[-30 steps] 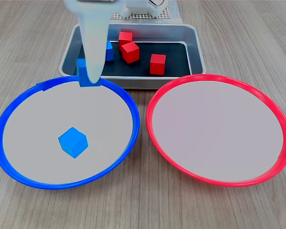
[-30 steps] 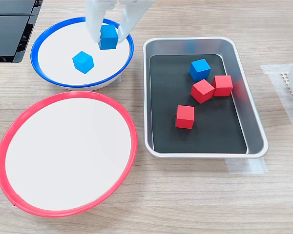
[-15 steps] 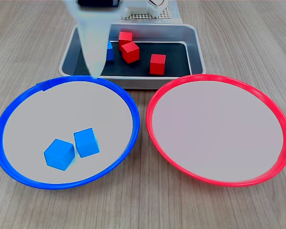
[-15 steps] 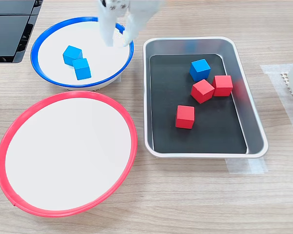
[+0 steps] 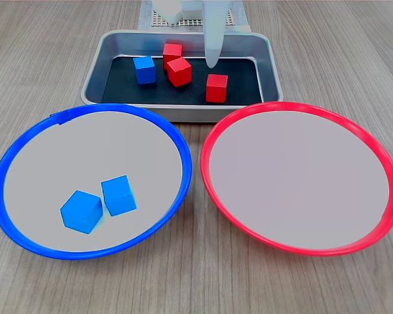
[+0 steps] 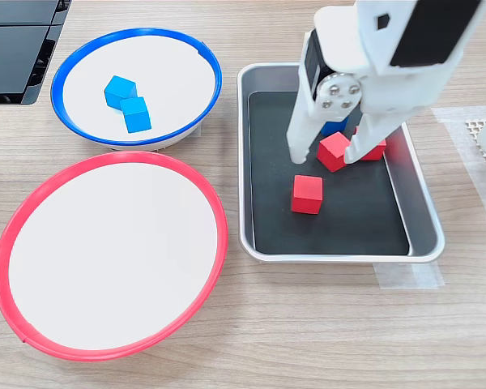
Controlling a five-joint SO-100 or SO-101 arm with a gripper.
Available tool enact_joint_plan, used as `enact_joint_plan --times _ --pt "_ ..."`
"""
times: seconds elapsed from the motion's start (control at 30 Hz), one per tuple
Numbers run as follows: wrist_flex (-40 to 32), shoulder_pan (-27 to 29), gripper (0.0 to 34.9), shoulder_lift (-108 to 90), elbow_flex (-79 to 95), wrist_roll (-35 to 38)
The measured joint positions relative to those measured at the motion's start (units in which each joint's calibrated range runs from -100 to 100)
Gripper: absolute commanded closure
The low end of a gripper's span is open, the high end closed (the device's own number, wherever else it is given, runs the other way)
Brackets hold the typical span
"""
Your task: Move six blocks from tray to matching dishes
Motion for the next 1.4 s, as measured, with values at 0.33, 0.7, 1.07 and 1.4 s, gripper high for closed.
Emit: enact_joint_plan --times 0.33,0.7,1.07,1.4 --pt "-7.7 -0.7 16.2 8.3 2.7 -2.3" --pt "-4.1 -3.5 34.7 13.7 -6.2 -2.3" --pt "-2.2 -6.0 17.7 33.1 -51.7 -3.1" --pt "-5.1 -7.4 34.6 35.8 -45.7 2.6"
